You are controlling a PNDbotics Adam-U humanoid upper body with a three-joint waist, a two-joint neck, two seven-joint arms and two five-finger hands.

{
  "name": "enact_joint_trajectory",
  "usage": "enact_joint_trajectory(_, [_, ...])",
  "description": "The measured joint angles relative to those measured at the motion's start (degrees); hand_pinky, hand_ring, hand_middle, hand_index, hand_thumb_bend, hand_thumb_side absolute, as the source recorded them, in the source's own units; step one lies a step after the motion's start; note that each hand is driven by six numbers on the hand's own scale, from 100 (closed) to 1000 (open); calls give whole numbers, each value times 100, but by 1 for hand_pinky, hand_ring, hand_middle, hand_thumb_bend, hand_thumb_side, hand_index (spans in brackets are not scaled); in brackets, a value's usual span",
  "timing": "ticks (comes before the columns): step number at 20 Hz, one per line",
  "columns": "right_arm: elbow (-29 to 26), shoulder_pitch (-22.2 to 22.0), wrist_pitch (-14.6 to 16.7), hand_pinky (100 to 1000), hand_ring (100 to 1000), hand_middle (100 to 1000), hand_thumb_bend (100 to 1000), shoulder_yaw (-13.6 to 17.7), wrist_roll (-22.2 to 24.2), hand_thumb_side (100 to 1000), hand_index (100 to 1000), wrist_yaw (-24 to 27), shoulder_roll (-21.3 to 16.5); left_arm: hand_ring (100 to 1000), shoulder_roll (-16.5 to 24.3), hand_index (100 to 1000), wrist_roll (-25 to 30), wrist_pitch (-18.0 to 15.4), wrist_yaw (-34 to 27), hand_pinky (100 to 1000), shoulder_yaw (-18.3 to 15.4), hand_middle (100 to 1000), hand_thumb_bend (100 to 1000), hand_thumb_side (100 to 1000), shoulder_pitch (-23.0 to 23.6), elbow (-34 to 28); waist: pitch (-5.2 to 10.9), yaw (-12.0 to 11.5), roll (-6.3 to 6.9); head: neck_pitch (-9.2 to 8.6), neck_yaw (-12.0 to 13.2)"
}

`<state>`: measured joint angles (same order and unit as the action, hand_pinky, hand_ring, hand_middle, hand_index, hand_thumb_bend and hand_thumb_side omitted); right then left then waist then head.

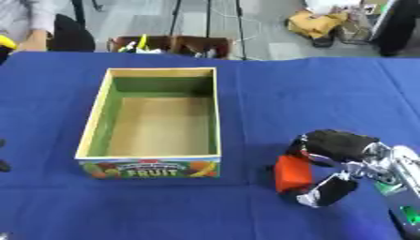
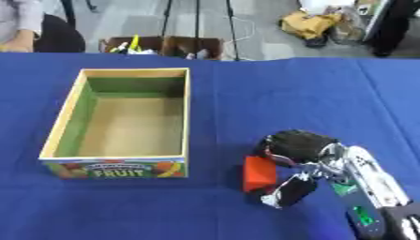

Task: Pick up objects on the table and place them in the box.

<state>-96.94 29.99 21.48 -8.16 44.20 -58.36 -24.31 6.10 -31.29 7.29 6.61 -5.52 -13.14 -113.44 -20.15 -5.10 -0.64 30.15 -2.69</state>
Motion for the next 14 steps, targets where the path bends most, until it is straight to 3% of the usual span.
enact_joint_trajectory(14, [-375, 231, -351, 577, 653, 438, 100, 114, -415, 499, 560, 468, -242, 507, 0, 410, 3, 2, 0, 254, 1, 550, 100, 836, 0, 0, 1, 3, -18, -1, 6])
